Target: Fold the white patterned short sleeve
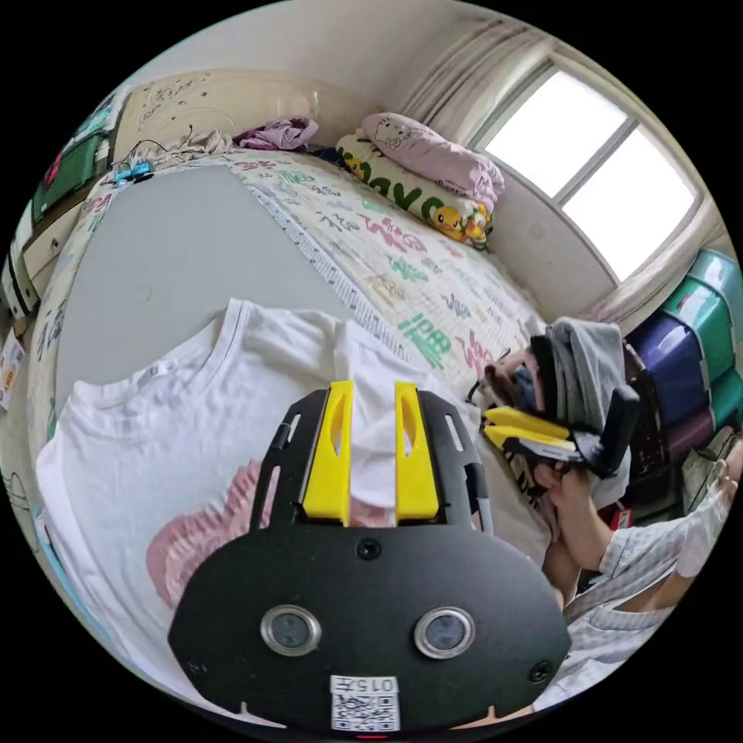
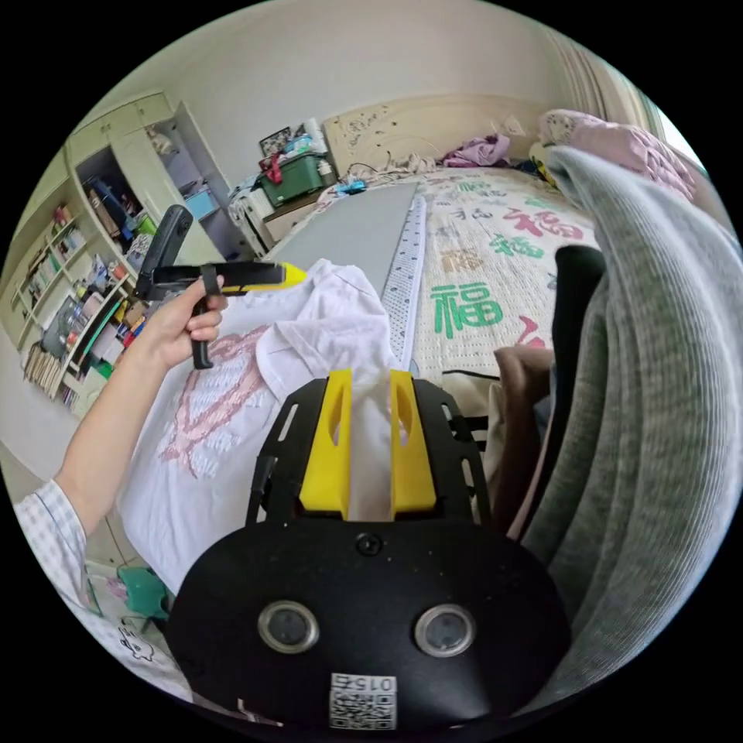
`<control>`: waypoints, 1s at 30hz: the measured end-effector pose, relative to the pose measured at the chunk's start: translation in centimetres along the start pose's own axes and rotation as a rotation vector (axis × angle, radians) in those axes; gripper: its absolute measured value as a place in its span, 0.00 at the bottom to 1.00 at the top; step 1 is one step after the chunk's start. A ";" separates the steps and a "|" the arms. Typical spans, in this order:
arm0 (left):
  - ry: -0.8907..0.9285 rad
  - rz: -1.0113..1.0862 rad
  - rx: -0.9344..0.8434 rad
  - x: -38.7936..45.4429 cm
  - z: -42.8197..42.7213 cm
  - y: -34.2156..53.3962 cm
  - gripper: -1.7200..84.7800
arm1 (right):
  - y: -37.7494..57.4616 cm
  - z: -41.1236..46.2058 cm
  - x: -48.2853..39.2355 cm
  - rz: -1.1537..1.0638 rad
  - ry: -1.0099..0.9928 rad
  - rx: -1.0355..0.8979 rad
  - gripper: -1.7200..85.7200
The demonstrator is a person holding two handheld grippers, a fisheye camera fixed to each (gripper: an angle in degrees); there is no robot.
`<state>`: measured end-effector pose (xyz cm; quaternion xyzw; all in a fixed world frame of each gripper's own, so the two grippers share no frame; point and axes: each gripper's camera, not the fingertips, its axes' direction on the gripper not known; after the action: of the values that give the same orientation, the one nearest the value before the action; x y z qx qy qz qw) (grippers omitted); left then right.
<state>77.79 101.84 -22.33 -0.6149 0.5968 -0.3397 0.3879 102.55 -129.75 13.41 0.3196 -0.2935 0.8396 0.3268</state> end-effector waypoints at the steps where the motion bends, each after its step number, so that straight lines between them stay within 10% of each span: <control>1: -0.065 0.022 -0.059 1.4 -0.8 2.3 0.13 | 0.6 0.0 -1.0 -0.042 -0.003 0.004 0.12; 7: -0.296 0.032 -0.058 5.3 -1.8 10.8 0.15 | 3.6 0.9 -5.6 -0.206 0.045 0.018 0.14; 30: -0.219 -0.092 0.226 7.1 -6.1 15.9 0.01 | 8.6 7.6 -2.4 -0.257 0.055 -0.053 0.02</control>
<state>65.33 94.56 -33.83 -0.6272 0.4803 -0.3530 0.5014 100.23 -141.24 13.98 0.3229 -0.2634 0.7911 0.4478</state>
